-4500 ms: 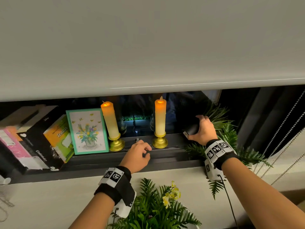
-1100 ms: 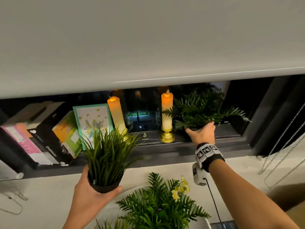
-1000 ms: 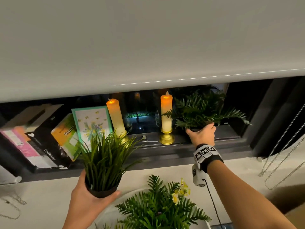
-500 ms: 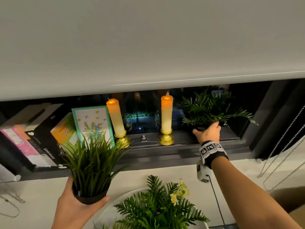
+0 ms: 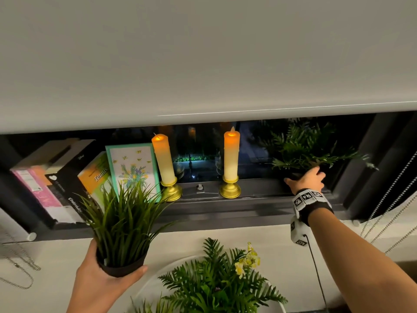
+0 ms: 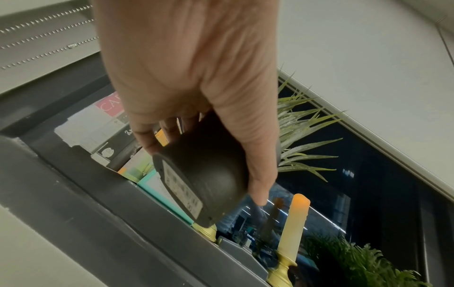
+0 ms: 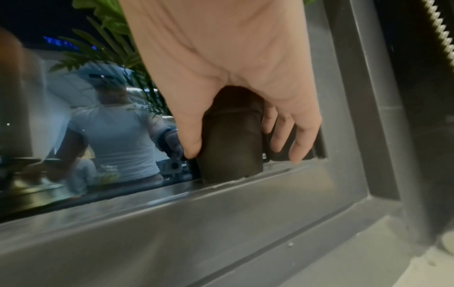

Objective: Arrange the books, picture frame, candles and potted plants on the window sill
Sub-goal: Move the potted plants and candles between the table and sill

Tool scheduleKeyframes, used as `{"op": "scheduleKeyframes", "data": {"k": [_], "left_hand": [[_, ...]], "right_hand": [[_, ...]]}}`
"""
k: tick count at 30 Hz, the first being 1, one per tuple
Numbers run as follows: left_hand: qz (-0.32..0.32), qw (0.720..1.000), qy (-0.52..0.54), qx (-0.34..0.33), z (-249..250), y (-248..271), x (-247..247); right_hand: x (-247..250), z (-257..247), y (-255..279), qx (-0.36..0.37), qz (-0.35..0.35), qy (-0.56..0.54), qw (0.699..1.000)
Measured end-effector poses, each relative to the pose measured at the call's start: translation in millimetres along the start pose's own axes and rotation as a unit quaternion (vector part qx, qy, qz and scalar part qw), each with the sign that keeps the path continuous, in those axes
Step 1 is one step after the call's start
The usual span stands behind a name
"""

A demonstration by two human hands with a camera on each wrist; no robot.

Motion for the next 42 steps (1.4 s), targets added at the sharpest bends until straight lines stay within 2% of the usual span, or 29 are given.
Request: {"op": "scheduleKeyframes", "data": {"k": [7, 13, 16, 20, 25, 29, 32, 36, 42], "left_hand": [[-0.005, 1.000, -0.012, 0.004, 2.2, -4.4, -6.9], [-0.048, 0.999, 0.007, -0.015, 15.2, -9.6, -28.7], [-0.057, 0.998, 0.020, -0.026, 22.2, -10.6, -33.7], [-0.065, 0.998, 0.013, -0.024, 18.5, -12.2, -34.3], [-0.060, 0.998, 0.015, -0.015, 12.1, -11.9, -29.5], [-0.058, 0.998, 0.009, -0.012, 13.3, -17.6, -28.7], [-0.062, 0.998, 0.009, -0.021, 17.7, -22.3, -32.3], [-0.067, 0.997, 0.011, -0.026, 23.6, -24.7, -35.0], [-0.076, 0.997, 0.007, -0.032, 26.8, -30.7, -34.2]], "right_hand": [[4.4, 6.0, -8.9, 0.004, -0.050, 0.059, 0.997], [4.6, 22.2, 7.6, -0.076, -0.029, -0.003, 0.997], [-2.2, 21.8, 26.3, -0.085, -0.021, -0.012, 0.996], [-11.3, 4.4, 47.4, -0.076, -0.043, -0.038, 0.995], [-10.0, -35.3, 61.4, -0.009, -0.073, -0.064, 0.995], [-31.0, -88.5, 91.0, 0.190, -0.158, -0.054, 0.967], [-38.7, -123.7, 116.4, 0.268, -0.169, -0.057, 0.947], [-51.0, -144.4, 124.1, 0.308, -0.161, -0.053, 0.936], [-42.3, -135.9, 113.9, 0.280, -0.106, -0.059, 0.952]]}}
Point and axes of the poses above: each hand's wrist, its own y-axis away from the middle knuckle, its own x-axis out of the back of the hand, z = x × y, the point moved 8 cm from there along -y, towards the middle knuckle, and after that the axes turned 12 degrees about y, right-handed, at the moved point
